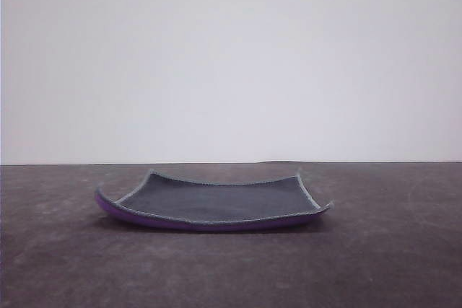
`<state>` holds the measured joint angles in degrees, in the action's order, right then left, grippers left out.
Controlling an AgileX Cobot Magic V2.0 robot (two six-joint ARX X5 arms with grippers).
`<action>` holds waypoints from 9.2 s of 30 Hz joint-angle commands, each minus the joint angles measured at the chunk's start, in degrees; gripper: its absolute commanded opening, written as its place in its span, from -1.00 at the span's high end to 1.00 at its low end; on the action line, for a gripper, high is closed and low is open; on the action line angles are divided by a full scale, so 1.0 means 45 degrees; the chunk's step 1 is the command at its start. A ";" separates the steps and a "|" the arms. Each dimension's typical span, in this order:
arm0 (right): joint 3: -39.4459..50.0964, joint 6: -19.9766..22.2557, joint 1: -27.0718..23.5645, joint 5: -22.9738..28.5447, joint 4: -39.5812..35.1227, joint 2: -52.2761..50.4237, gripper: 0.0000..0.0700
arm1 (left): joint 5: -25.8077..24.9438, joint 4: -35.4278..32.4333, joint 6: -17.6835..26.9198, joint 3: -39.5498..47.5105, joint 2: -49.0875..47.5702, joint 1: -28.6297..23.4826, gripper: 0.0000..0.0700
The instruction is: Fold clothes
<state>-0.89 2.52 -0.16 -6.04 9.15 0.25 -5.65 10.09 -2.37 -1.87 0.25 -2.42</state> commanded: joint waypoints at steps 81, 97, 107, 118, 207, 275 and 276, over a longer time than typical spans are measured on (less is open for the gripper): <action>-1.5723 -0.2768 0.1809 -0.6236 -0.0143 2.4541 -0.61 | -0.6504 0.0941 -0.1963 -1.8216 2.6101 0.2268 -0.12; -1.8146 -0.3568 0.3009 -0.6633 -0.0163 2.7334 -0.53 | -0.6422 0.1930 -0.1485 -1.9273 2.7398 0.2408 -0.12; -1.8301 -0.3556 0.3018 -0.6664 0.0239 2.7496 0.16 | -0.6426 0.2120 -0.1332 -1.9273 2.7409 0.2521 0.53; -1.8331 -0.3204 0.2320 -0.7398 0.0896 2.7491 0.71 | -0.6470 0.2279 -0.1276 -1.9273 2.7409 0.2513 1.00; -1.8921 0.2898 0.1391 -0.7149 1.2338 2.1887 -0.22 | -0.8244 1.4341 0.4493 -2.1566 2.3781 0.1514 -0.70; -1.0797 -0.7575 0.5222 -0.9911 -0.4115 2.1928 0.99 | -0.3813 1.2046 0.2498 -2.1561 2.1260 0.0257 -0.70; -1.0975 -0.7577 0.5457 -0.9714 -0.4116 2.1964 0.99 | -0.3811 1.2046 0.2498 -2.1561 2.1260 0.0257 -0.70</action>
<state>-49.17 -31.77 23.49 -50.11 -8.91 97.78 -22.46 64.47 9.30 -97.45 95.18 -1.32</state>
